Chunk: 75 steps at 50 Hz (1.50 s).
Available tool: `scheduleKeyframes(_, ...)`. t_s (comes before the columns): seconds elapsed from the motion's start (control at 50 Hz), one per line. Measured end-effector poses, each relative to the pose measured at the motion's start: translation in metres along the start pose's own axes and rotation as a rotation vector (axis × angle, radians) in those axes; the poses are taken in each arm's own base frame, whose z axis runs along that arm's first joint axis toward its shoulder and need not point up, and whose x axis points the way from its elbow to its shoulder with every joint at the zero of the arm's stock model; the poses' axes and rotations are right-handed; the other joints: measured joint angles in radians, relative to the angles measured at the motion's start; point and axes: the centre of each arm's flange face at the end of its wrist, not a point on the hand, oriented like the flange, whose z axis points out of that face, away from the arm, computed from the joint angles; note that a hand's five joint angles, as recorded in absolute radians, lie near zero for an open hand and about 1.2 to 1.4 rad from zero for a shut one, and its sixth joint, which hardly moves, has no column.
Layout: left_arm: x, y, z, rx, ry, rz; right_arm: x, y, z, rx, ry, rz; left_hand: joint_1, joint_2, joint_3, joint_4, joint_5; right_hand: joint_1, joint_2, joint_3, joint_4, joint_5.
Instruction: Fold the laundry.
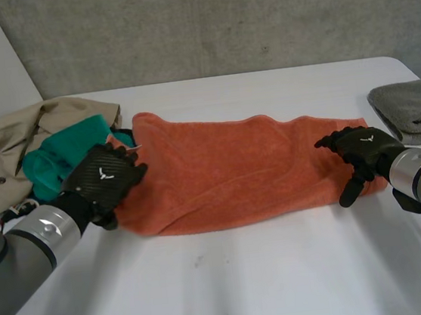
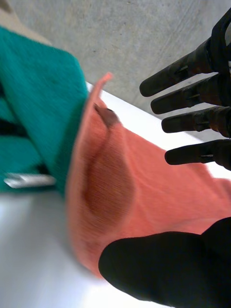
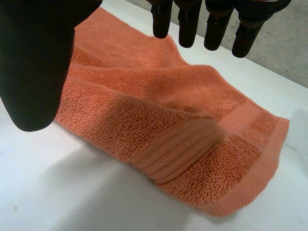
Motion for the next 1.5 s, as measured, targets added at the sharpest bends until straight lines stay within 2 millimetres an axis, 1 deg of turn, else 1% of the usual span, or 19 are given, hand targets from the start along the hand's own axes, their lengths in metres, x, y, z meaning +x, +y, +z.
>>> scheduleKeyframes(0.1,-0.008,0.019,0.014,-0.009,-0.011,0.155,-0.003,0.003,0.0,-0.006,-0.01,-0.005,0.0,-0.002,-0.001,-0.002,-0.002,0.0,0.0,0.0,0.0,0.0)
scheduleKeyframes(0.28,-0.004,0.032,0.043,0.026,-0.053,0.263,-0.006,0.01,0.002,-0.019,-0.014,-0.029,0.086,0.093,0.097,0.104,0.112,0.0,0.0,0.0,0.0,0.0)
scheduleKeyframes(0.34,-0.001,0.035,0.052,0.034,-0.062,0.271,-0.006,0.013,0.005,-0.023,-0.009,-0.034,0.269,0.267,0.269,0.268,0.271,0.0,0.0,0.0,0.0,0.0)
scheduleKeyframes(0.42,0.002,0.039,0.062,0.041,-0.078,0.283,-0.006,0.02,0.013,-0.026,0.005,-0.047,0.653,0.641,0.637,0.637,0.634,0.0,0.0,0.0,0.0,0.0)
scheduleKeyframes(0.46,0.002,0.039,0.065,0.047,-0.093,0.291,-0.006,0.022,0.016,-0.025,0.011,-0.055,0.653,0.641,0.637,0.637,0.634,0.0,0.0,0.0,0.0,0.0)
scheduleKeyframes(0.48,0.002,0.039,0.067,0.052,-0.105,0.296,-0.006,0.024,0.02,-0.024,0.019,-0.065,0.748,0.785,0.775,0.793,0.775,0.0,0.0,0.0,0.0,0.0)
scheduleKeyframes(0.58,-0.002,0.029,0.067,0.091,-0.174,0.312,-0.007,0.029,0.03,-0.011,0.054,-0.105,0.748,0.797,0.794,0.81,0.778,0.151,0.164,0.164,0.162,0.155)
scheduleKeyframes(0.64,-0.007,0.016,0.061,0.126,-0.228,0.302,-0.007,0.029,0.037,0.011,0.089,-0.139,0.748,0.797,0.794,0.81,0.778,0.491,0.501,0.494,0.493,0.465)
scheduleKeyframes(0.68,-0.011,0.006,0.054,0.148,-0.256,0.283,-0.006,0.027,0.04,0.025,0.108,-0.158,0.748,0.797,0.794,0.81,0.778,0.813,0.821,0.802,0.804,0.787)
scheduleKeyframes(0.72,-0.014,-0.003,0.047,0.165,-0.277,0.259,-0.005,0.026,0.042,0.034,0.12,-0.172,0.748,0.798,0.794,0.81,0.778,0.897,0.948,0.934,0.936,0.912)
scheduleKeyframes(0.84,-0.027,-0.036,0.017,0.215,-0.328,0.146,0.004,0.009,0.031,0.058,0.179,-0.233,0.748,0.801,0.794,0.81,0.778,0.897,0.968,0.97,0.976,0.927)
scheduleKeyframes(0.9,-0.032,-0.049,0.001,0.221,-0.338,0.089,0.014,-0.01,0.014,0.078,0.214,-0.27,0.748,0.801,0.794,0.81,0.778,0.897,0.968,0.97,0.979,0.927)
scheduleKeyframes(1.06,-0.041,-0.077,-0.046,0.219,-0.302,-0.107,0.046,-0.083,-0.046,0.21,0.304,-0.376,0.748,0.801,0.798,0.811,0.778,0.897,0.968,0.973,0.985,0.937)
scheduleKeyframes(1.14,-0.035,-0.08,-0.057,0.191,-0.236,-0.213,0.052,-0.101,-0.051,0.223,0.27,-0.388,0.748,0.801,0.798,0.811,0.778,0.897,0.968,0.979,0.985,0.937)
scheduleKeyframes(1.24,-0.024,-0.069,-0.051,0.122,-0.161,-0.292,0.052,-0.098,-0.027,0.169,0.209,-0.392,0.748,0.801,0.798,0.811,0.778,0.897,0.968,0.979,0.986,0.937)
scheduleKeyframes(1.3,-0.012,-0.053,-0.036,0.045,-0.108,-0.329,0.049,-0.081,0.012,0.082,0.169,-0.416,0.748,0.801,0.798,0.811,0.778,0.897,0.968,0.979,0.986,0.937)
scheduleKeyframes(1.4,0.003,-0.034,-0.012,-0.046,-0.065,-0.345,0.045,-0.052,0.063,0.006,0.16,-0.467,0.748,0.801,0.798,0.811,0.778,0.888,0.933,0.939,0.953,0.917)
scheduleKeyframes(1.44,0.006,-0.029,-0.003,-0.073,-0.064,-0.345,0.044,-0.042,0.082,0.001,0.173,-0.484,0.748,0.801,0.798,0.811,0.778,0.659,0.669,0.699,0.702,0.677)
scheduleKeyframes(1.5,0.008,-0.024,0.01,-0.108,-0.079,-0.342,0.044,-0.034,0.103,0.034,0.225,-0.504,0.748,0.801,0.798,0.811,0.778,0.125,0.14,0.157,0.157,0.136)
